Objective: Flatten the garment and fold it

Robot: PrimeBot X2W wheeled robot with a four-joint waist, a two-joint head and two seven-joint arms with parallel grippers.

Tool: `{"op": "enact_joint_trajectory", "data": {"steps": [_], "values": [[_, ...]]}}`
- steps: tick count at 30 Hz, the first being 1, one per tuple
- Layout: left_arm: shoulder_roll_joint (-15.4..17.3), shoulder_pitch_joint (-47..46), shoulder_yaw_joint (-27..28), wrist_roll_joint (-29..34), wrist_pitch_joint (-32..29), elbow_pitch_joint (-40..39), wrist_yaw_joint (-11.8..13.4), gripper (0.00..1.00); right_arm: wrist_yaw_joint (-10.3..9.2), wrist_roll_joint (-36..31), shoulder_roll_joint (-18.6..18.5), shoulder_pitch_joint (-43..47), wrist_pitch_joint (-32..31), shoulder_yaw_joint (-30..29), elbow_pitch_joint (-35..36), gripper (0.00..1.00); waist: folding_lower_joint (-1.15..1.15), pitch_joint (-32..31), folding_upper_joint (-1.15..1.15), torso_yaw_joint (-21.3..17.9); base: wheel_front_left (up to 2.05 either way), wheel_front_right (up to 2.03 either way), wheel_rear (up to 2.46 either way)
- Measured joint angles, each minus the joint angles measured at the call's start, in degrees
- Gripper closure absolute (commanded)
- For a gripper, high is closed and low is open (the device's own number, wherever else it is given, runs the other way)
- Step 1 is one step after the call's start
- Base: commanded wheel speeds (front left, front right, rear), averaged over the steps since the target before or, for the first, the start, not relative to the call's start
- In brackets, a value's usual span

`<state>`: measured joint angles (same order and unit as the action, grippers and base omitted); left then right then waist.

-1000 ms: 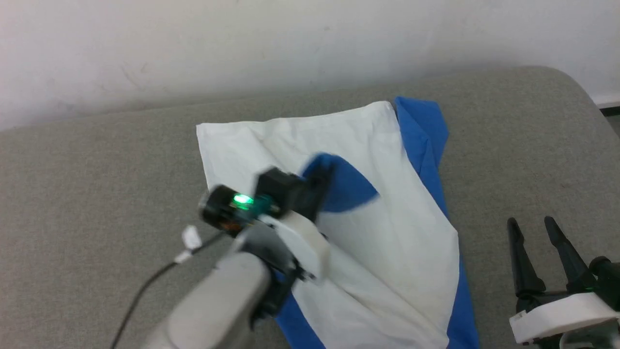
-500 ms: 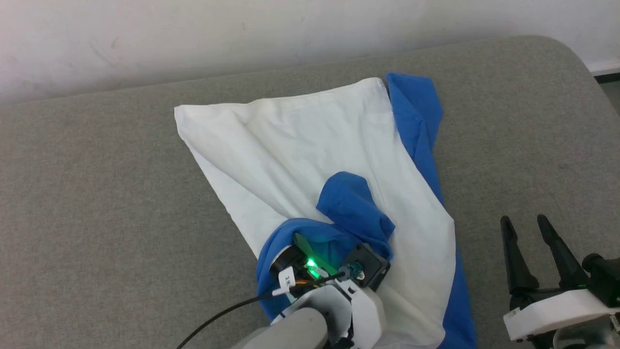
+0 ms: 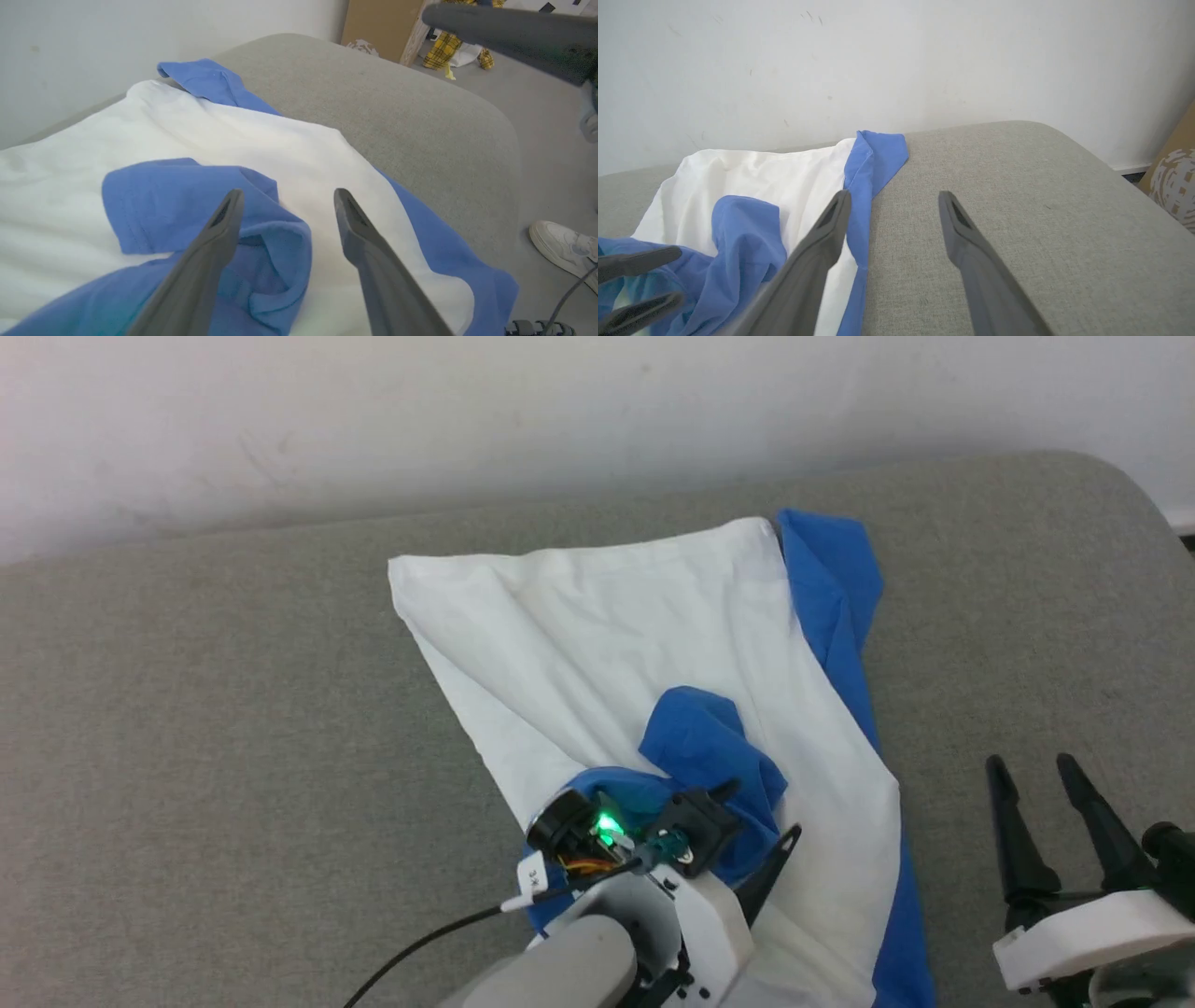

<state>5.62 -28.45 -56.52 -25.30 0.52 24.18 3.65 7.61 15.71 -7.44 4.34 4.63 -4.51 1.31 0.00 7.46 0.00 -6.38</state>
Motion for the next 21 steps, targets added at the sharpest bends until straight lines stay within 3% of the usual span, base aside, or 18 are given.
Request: {"op": "enact_joint_trajectory", "data": {"steps": [5, 16, 21], "values": [[1.93, 0.01, 4.74, -1.58, 3.83, -5.53, 2.36, 0.00, 0.00, 0.00, -0.90, 0.25, -1.07, -1.21, 0.59, 0.00, 0.00, -2.73, 0.00, 1.65, 0.00, 0.00, 0.00], [16.02, 6.20, 21.41, -4.55, 13.56, -12.67, 10.13, 0.00, 0.00, -0.02, -1.48, 1.34, -4.20, -1.41, 2.53, 0.00, -0.01, -5.81, 0.00, 6.49, 0.00, 0.00, 0.00], [19.03, 13.15, 28.60, -2.68, 14.15, -18.18, 12.57, 0.00, 0.00, -1.19, -2.19, 1.18, -7.26, -2.04, 1.57, 0.00, -0.01, -5.16, 0.00, 7.97, 0.00, 0.00, 0.00]]}}
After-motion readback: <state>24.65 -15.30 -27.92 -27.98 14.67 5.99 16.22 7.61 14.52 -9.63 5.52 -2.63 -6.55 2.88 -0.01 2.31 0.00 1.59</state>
